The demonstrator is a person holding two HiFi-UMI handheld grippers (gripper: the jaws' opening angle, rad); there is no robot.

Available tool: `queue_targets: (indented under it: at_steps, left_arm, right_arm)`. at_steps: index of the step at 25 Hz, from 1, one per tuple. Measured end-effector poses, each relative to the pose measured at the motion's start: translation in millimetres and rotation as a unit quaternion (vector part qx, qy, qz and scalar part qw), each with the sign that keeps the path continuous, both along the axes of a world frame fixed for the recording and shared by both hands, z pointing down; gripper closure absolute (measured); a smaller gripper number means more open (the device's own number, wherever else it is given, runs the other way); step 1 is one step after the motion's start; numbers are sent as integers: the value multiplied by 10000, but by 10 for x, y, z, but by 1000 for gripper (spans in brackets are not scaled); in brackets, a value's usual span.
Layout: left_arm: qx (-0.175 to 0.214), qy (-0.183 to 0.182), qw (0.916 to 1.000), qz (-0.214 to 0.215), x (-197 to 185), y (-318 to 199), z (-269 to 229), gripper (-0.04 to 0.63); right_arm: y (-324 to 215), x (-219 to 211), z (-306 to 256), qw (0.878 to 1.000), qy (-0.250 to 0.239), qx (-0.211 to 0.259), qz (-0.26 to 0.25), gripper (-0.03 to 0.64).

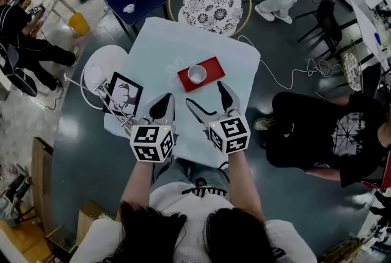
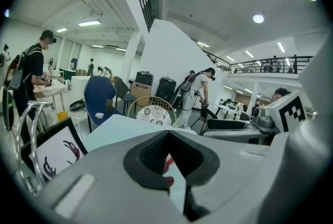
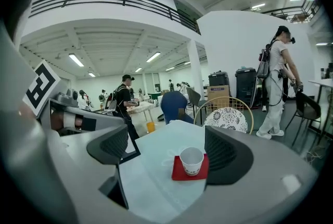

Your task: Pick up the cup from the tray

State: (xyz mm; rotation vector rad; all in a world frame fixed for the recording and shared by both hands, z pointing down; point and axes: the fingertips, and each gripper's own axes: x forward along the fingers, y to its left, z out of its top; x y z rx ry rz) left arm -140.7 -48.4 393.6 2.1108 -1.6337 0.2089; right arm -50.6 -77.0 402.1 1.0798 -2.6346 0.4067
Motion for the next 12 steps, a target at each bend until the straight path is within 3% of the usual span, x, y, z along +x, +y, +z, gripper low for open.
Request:
queue_targets:
  at_steps: [12]
  left_arm:
    - [-273, -178, 9993, -199, -86, -497, 293, 594]
  right_arm:
    - [-440, -60, 445, 9990, 336, -266, -128, 140]
